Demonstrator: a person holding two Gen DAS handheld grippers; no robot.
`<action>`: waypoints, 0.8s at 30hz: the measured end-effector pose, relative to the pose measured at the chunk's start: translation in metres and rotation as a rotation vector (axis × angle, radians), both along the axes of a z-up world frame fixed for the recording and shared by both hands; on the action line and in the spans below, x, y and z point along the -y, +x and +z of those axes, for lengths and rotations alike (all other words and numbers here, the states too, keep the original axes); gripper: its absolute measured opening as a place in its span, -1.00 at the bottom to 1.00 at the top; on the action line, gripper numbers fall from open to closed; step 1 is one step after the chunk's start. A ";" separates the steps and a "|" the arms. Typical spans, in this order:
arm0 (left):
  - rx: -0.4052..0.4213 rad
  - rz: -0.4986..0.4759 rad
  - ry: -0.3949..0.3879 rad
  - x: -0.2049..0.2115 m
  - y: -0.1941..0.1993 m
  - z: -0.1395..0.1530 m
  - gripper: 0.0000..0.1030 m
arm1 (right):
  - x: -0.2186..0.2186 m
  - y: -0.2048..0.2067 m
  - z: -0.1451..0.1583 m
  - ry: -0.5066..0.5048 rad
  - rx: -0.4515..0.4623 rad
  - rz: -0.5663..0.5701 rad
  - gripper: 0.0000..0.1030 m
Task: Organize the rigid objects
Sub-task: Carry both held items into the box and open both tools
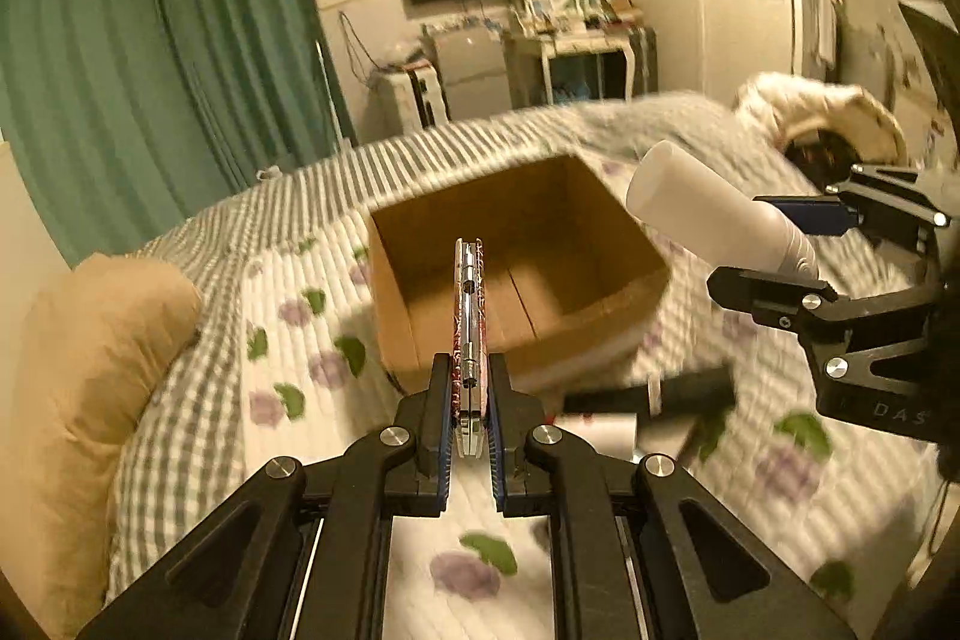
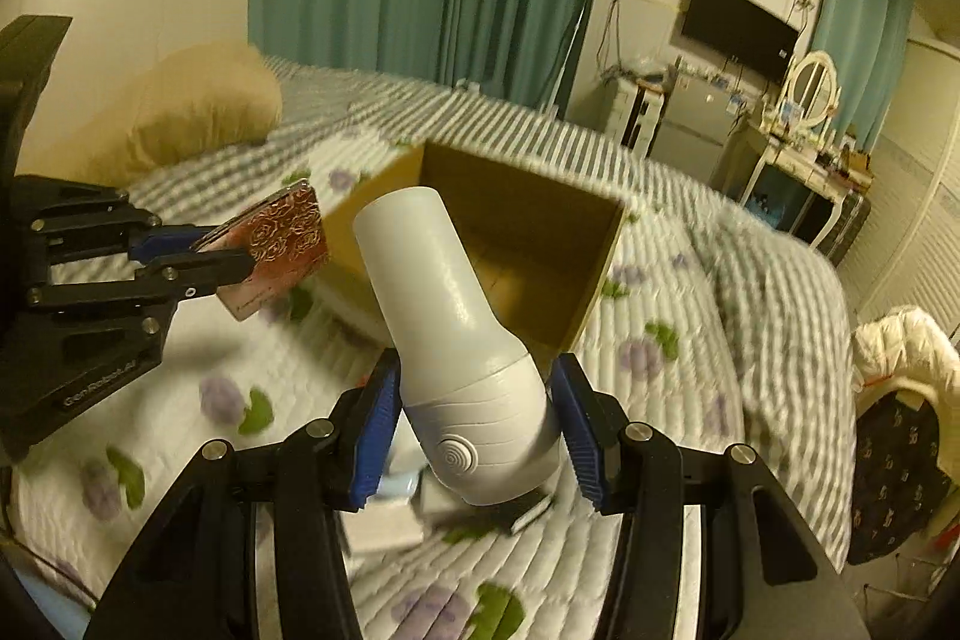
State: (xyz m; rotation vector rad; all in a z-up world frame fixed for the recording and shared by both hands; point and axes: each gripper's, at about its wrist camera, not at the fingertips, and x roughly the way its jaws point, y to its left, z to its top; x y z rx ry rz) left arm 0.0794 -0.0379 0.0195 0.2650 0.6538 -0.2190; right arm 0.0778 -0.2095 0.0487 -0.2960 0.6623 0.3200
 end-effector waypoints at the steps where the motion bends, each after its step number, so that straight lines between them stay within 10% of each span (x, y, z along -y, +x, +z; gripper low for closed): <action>1: 0.016 0.015 -0.017 -0.001 0.003 0.009 -0.81 | -0.001 0.004 0.007 0.004 0.014 -0.002 -0.03; 12: 0.096 0.049 -0.128 0.000 0.078 0.074 -0.81 | -0.013 0.096 0.074 0.107 0.066 -0.049 -0.04; 24: -0.051 0.058 -0.061 0.024 0.145 -0.024 -0.81 | -0.011 0.203 -0.030 0.099 -0.286 -0.182 -0.04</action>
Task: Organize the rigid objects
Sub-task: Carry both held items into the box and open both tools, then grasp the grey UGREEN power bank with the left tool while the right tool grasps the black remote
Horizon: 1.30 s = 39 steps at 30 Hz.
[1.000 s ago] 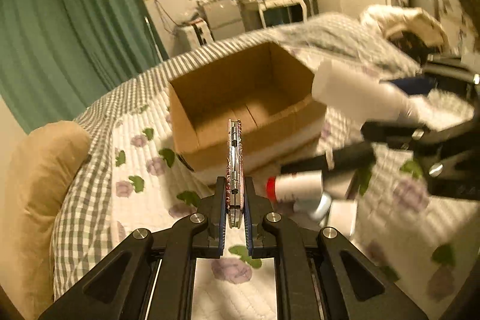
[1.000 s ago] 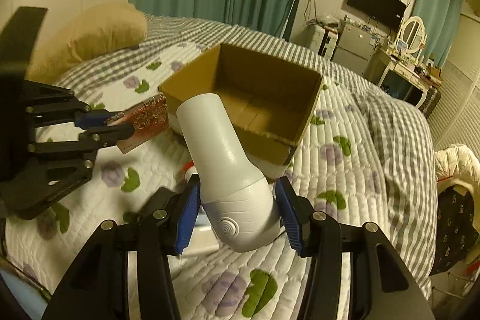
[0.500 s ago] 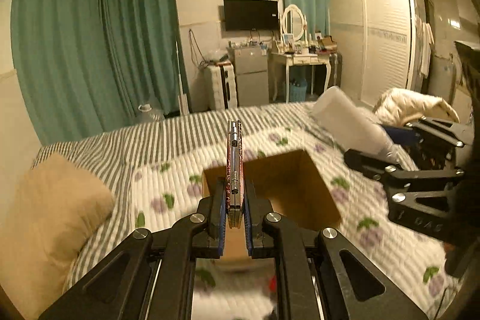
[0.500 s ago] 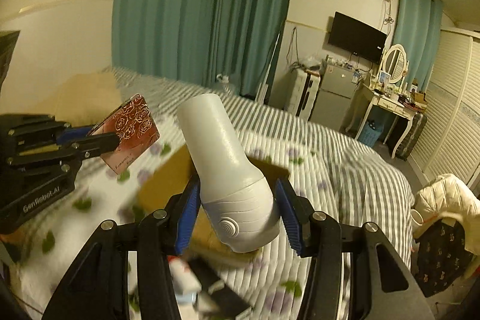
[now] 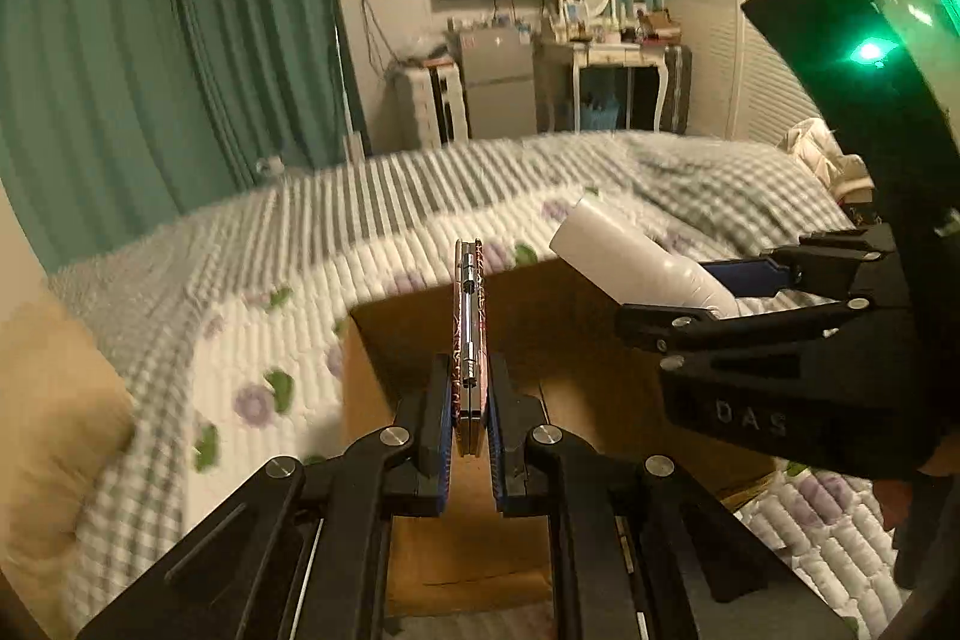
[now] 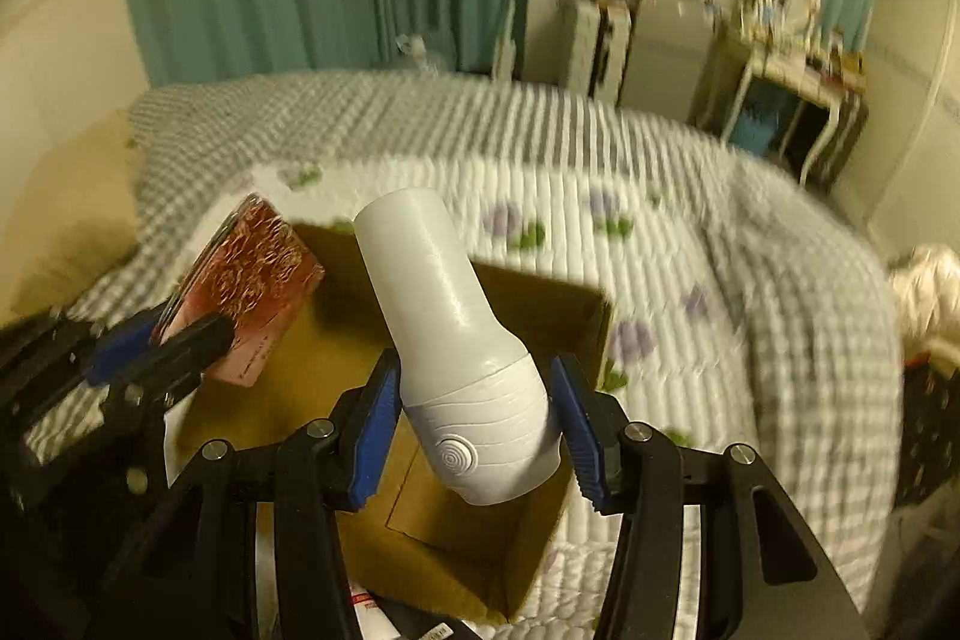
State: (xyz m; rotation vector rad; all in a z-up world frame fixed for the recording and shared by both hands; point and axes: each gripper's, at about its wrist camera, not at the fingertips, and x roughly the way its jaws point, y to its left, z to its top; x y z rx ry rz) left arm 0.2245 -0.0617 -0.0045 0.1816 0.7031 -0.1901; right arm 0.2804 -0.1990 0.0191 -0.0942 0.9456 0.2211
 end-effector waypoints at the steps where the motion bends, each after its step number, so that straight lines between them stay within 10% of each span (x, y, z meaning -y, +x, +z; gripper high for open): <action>1: -0.023 0.007 -0.020 -0.001 0.003 -0.008 -0.81 | 0.001 0.003 -0.009 0.004 -0.021 -0.010 -0.04; 8: -0.118 0.044 -0.058 -0.004 0.014 -0.037 -0.80 | 0.017 0.002 -0.030 0.051 -0.038 -0.029 -0.02; 11: -0.129 0.055 -0.064 -0.006 0.012 -0.033 -0.71 | 0.025 0.003 -0.018 0.071 -0.025 -0.064 0.42; 15: -0.109 0.065 -0.062 -0.013 -0.001 -0.015 0.34 | 0.028 -0.008 0.015 0.016 0.057 -0.036 0.46; 21: -0.050 0.100 -0.026 -0.026 -0.053 0.010 0.99 | 0.035 -0.059 0.060 -0.033 0.167 0.093 0.70; 28: -0.100 0.197 -0.129 -0.047 -0.110 -0.003 0.99 | 0.048 -0.119 0.046 -0.037 0.115 0.244 0.79; 39: -0.269 0.312 -0.110 -0.024 -0.143 -0.087 0.99 | 0.026 -0.139 -0.066 -0.227 -0.039 0.418 0.79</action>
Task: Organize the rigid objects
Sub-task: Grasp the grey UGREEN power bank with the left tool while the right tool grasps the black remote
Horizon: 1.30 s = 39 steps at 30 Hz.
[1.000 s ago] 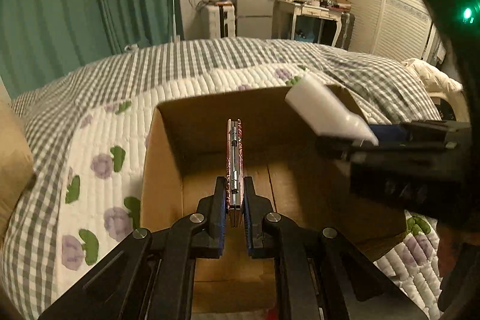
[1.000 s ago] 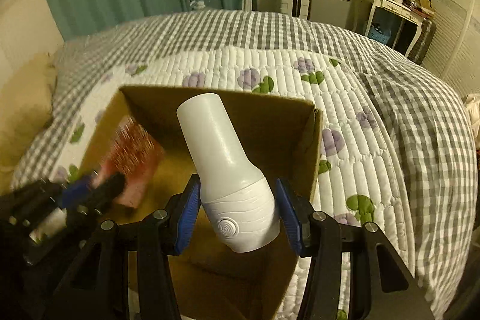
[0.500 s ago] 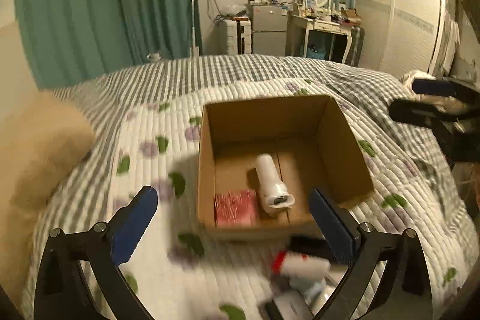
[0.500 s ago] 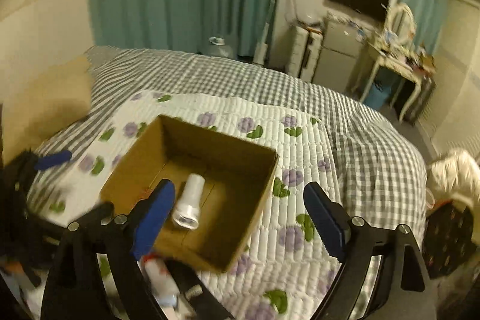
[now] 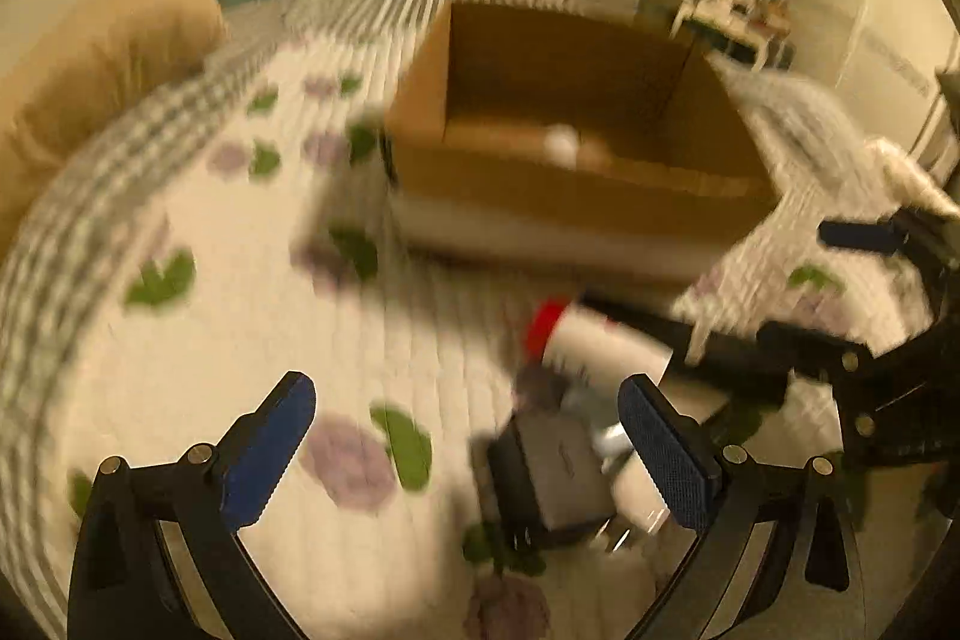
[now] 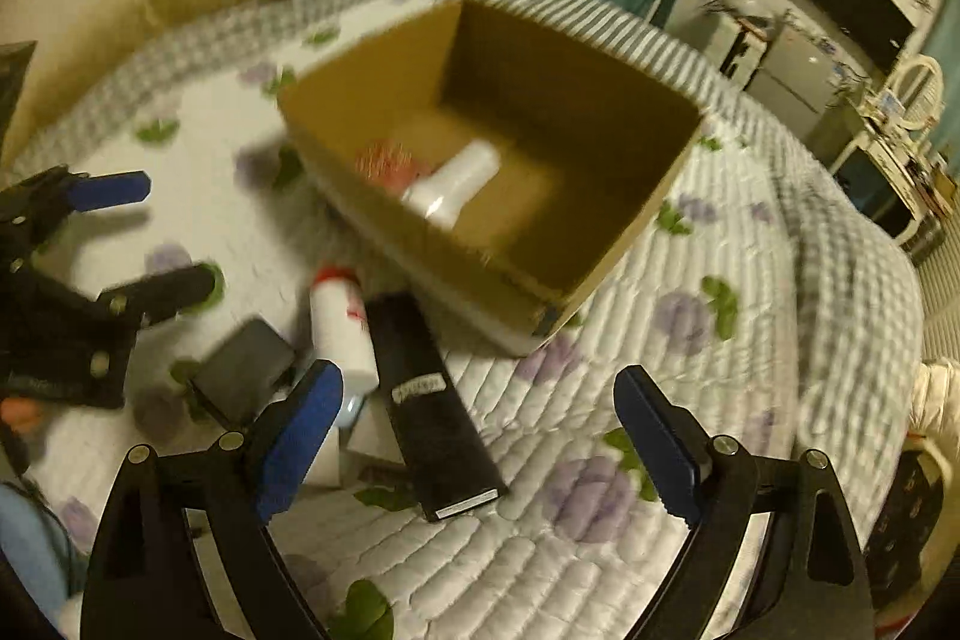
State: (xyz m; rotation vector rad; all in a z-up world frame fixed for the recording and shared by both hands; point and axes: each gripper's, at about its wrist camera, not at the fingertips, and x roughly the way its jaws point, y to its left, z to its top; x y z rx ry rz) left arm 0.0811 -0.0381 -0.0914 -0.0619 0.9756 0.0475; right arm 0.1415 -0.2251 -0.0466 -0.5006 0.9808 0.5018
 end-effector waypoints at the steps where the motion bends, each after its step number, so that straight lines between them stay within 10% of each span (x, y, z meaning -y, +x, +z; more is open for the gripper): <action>1: -0.014 -0.004 0.007 0.003 -0.001 -0.006 0.99 | -0.002 0.000 -0.007 -0.028 0.007 -0.008 0.79; 6: -0.055 -0.062 0.055 0.026 -0.004 -0.030 0.93 | -0.005 -0.001 -0.023 -0.036 0.000 0.020 0.79; 17: -0.140 -0.109 0.002 0.037 0.001 -0.060 -0.15 | -0.018 0.008 -0.045 -0.048 -0.085 0.075 0.57; 24: -0.096 -0.044 -0.023 0.013 0.001 -0.041 -0.18 | -0.038 0.016 -0.069 -0.139 -0.145 0.133 0.09; 39: -0.046 -0.064 -0.019 0.010 -0.001 -0.017 -0.17 | -0.064 0.003 -0.057 -0.133 -0.126 0.169 -0.19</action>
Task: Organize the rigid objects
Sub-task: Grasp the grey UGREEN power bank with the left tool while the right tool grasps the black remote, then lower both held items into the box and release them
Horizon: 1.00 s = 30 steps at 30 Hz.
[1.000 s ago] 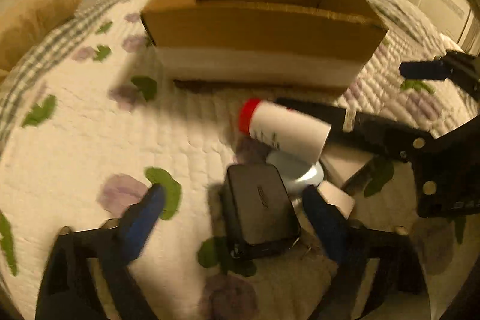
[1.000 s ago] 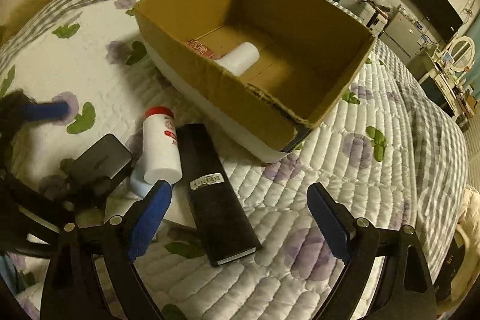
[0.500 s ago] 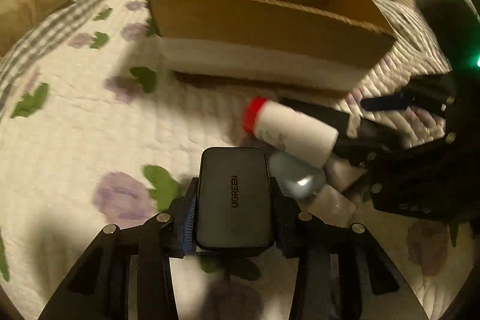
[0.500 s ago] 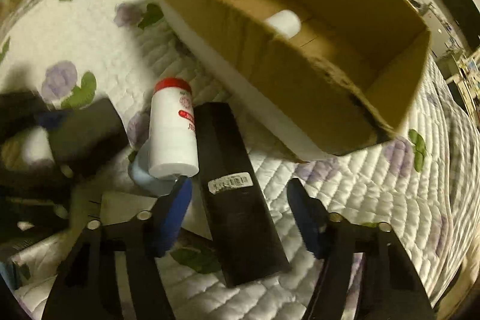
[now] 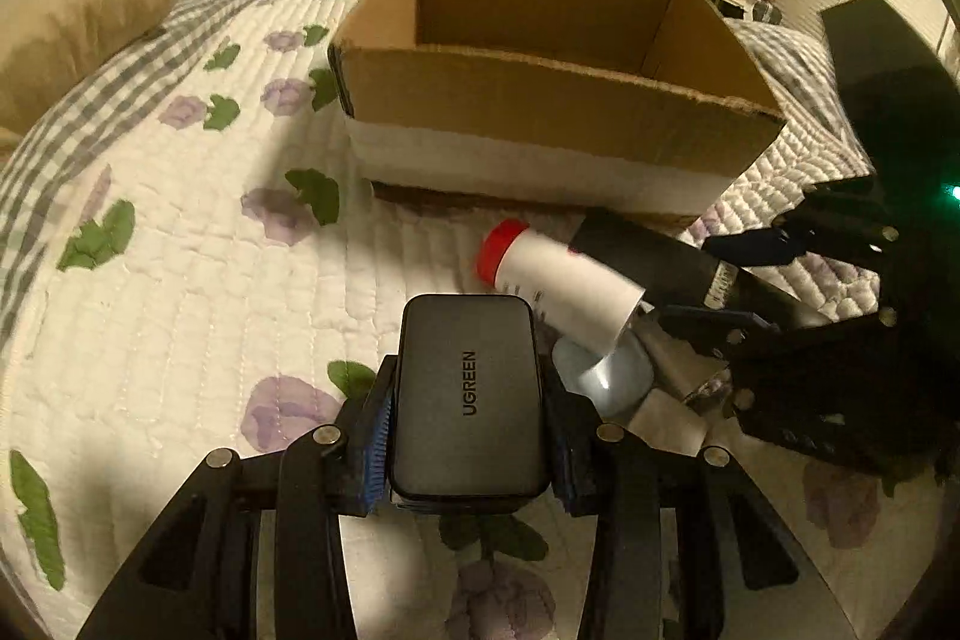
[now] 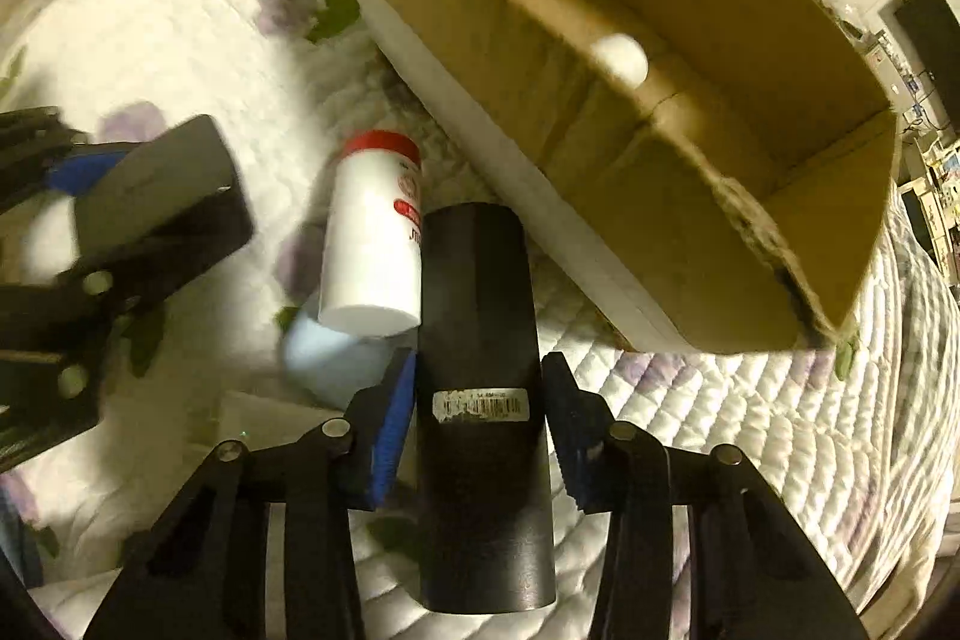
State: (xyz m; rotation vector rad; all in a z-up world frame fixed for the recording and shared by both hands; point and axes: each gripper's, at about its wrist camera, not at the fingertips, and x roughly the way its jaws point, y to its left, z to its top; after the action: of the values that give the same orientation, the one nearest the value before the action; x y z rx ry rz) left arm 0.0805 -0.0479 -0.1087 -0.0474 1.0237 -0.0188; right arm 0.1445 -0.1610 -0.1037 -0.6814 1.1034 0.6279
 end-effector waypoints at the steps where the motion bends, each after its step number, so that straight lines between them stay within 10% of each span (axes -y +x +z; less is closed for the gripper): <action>1: 0.007 -0.001 -0.002 -0.001 -0.002 0.003 -0.18 | 0.001 -0.002 0.004 0.013 0.012 -0.002 -0.19; 16: 0.215 -0.026 0.009 -0.011 0.008 0.100 -0.17 | 0.017 -0.018 0.112 0.249 0.209 -0.051 -0.20; 30: 0.354 -0.195 -0.009 0.006 0.107 0.172 -0.17 | 0.031 0.079 0.196 0.371 0.360 -0.330 -0.20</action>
State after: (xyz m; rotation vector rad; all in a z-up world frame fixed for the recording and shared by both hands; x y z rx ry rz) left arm 0.1875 -0.0540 0.0628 0.0464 0.6708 -0.2031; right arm 0.2234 -0.1922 0.0926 -0.2662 0.7147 0.3895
